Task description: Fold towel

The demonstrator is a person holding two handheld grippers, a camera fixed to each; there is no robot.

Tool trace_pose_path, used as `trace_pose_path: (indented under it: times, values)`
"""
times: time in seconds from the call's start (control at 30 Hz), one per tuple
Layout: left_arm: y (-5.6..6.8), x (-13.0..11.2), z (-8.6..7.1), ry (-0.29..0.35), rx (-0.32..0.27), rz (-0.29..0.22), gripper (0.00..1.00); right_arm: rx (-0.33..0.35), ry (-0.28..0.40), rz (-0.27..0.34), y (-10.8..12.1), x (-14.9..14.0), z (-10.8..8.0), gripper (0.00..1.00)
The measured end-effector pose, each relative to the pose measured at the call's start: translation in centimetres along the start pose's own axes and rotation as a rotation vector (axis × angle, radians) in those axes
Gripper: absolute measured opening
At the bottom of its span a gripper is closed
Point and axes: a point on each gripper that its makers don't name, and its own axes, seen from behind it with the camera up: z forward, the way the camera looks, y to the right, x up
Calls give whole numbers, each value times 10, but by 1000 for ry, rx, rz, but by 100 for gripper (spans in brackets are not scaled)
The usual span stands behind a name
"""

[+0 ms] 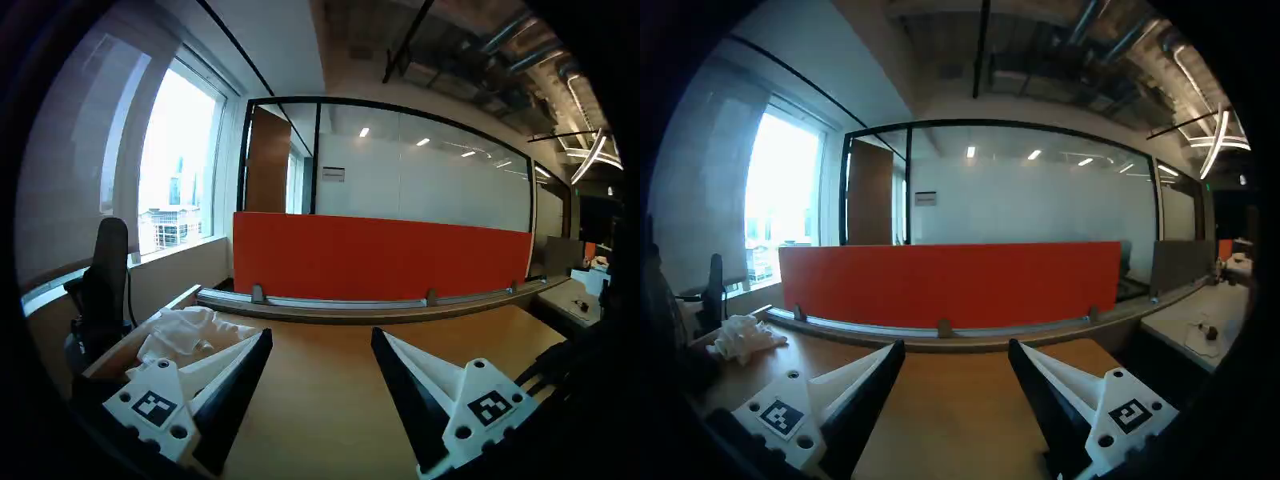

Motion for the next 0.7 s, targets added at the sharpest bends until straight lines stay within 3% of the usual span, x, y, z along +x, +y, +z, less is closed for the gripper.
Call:
trace_pose_path:
  times: [0.4,0.7]
  values:
    - [1,-14,3,31,-7,25,92,10,7,-37,-16,9,-5,100]
    - [-12,-37,-1,62,15,36,91,27,2,-56,-32,-1,-5,100]
